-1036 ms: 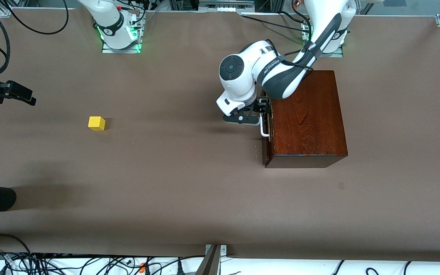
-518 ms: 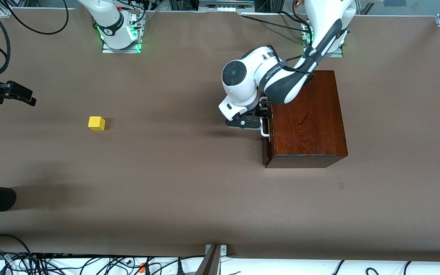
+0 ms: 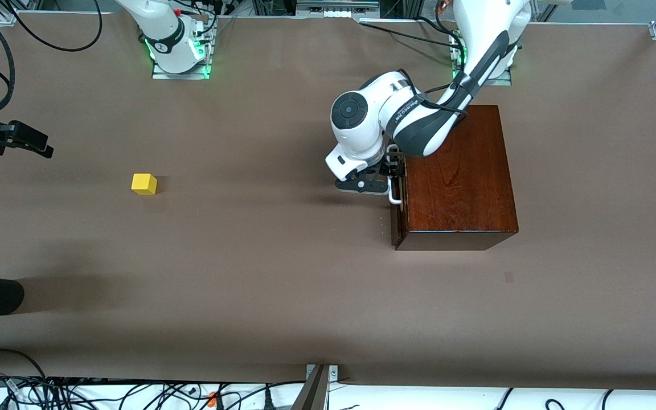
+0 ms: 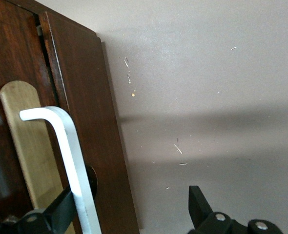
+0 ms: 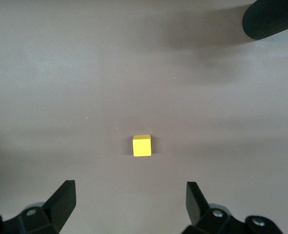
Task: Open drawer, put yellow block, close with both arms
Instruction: 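Grasp the handle with the left gripper and pull the drawer open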
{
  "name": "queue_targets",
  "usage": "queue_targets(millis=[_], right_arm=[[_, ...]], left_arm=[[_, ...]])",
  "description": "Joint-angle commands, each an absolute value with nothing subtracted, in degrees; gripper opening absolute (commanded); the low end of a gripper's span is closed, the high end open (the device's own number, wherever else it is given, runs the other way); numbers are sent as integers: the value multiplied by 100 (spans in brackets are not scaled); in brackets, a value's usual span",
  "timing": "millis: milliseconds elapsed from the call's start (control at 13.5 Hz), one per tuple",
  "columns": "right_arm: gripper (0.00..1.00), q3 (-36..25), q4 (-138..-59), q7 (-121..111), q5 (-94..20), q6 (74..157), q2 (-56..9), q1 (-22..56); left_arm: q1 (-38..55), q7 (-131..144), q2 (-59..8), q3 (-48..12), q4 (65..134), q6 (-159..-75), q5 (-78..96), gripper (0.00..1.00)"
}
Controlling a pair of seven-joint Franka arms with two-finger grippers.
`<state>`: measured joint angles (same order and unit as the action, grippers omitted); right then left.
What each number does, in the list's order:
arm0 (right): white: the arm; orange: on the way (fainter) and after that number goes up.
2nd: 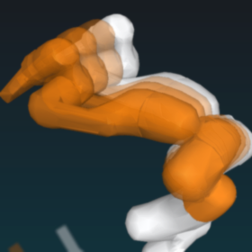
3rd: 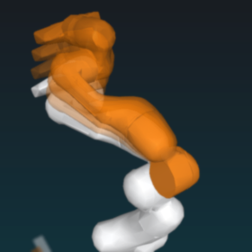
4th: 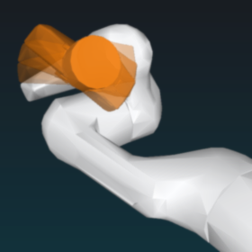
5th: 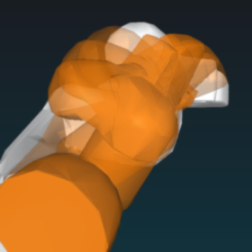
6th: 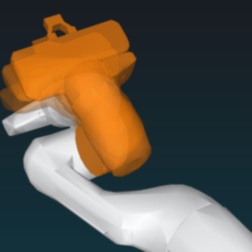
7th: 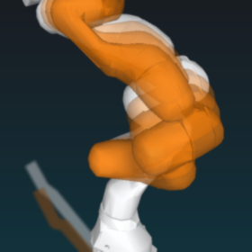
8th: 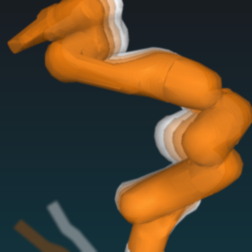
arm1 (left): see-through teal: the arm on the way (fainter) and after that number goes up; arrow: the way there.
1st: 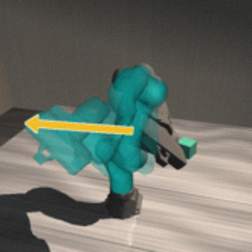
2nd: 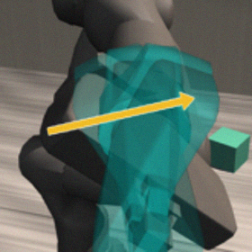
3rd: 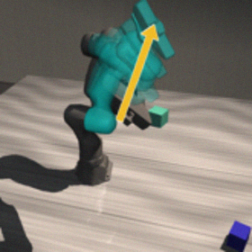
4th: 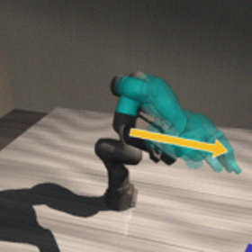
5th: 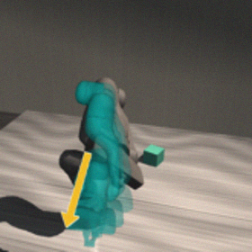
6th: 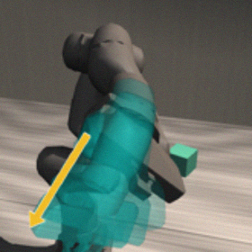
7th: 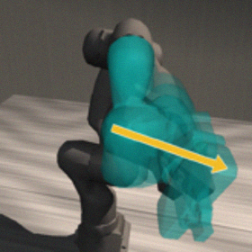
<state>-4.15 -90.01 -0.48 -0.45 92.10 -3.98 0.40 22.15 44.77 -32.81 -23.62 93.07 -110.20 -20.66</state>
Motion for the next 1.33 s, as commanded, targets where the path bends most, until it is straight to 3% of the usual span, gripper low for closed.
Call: queue_targets(millis=[0,1257], right_arm=[[100,-448,-8904,-105,-35,9185,-343,44],[100,-448,-8824,-53,-44,9150,-352,44]], left_arm=[[2188,4491,-3349,-2417,9229,-11100,-2189,100],[2724,4896,-4069,-2435,7982,-11153,-1969,100]])
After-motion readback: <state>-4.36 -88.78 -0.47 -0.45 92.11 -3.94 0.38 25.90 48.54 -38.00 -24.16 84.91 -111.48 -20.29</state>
